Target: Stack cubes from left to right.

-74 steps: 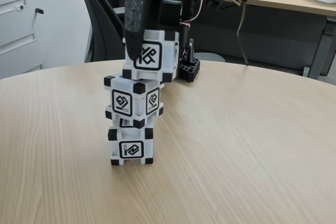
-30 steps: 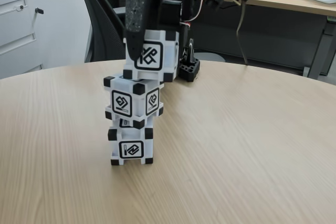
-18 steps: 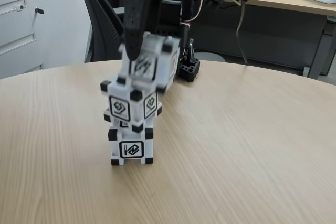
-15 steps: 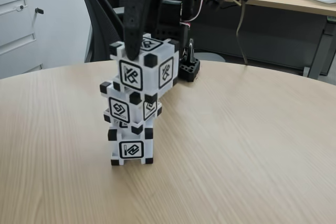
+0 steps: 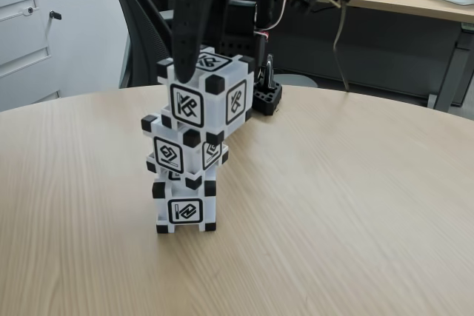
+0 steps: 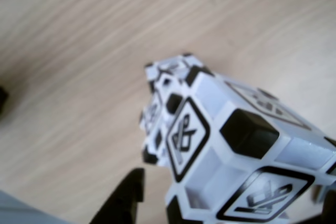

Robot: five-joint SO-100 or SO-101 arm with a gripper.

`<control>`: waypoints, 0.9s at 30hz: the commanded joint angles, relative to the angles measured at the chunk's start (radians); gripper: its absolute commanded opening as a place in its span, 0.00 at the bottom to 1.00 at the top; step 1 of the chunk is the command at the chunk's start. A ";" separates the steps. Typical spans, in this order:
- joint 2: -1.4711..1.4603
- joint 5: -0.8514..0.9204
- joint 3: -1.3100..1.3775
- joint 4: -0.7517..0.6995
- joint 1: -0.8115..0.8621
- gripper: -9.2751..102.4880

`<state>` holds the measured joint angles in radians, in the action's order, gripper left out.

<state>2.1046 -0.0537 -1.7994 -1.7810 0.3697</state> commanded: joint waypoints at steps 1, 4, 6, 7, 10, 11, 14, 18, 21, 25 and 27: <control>0.025 -0.006 0.041 0.008 -0.008 0.41; 0.037 -0.012 0.041 0.008 -0.009 0.42; 0.040 -0.018 0.041 0.008 -0.020 0.42; 0.040 -0.025 0.041 0.008 -0.035 0.42; 0.040 -0.054 0.035 0.008 -0.104 0.42; 0.040 -0.064 0.035 0.008 -0.129 0.42; 0.040 -0.092 0.035 0.009 -0.210 0.42; 0.046 -0.118 0.041 0.009 -0.305 0.36; 0.101 -0.127 0.043 0.011 -0.321 0.26; 0.192 -0.133 0.041 0.011 -0.322 0.14; 0.206 -0.129 0.041 0.011 -0.322 0.11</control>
<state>2.2734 -0.1810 -1.7994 -1.7810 0.0506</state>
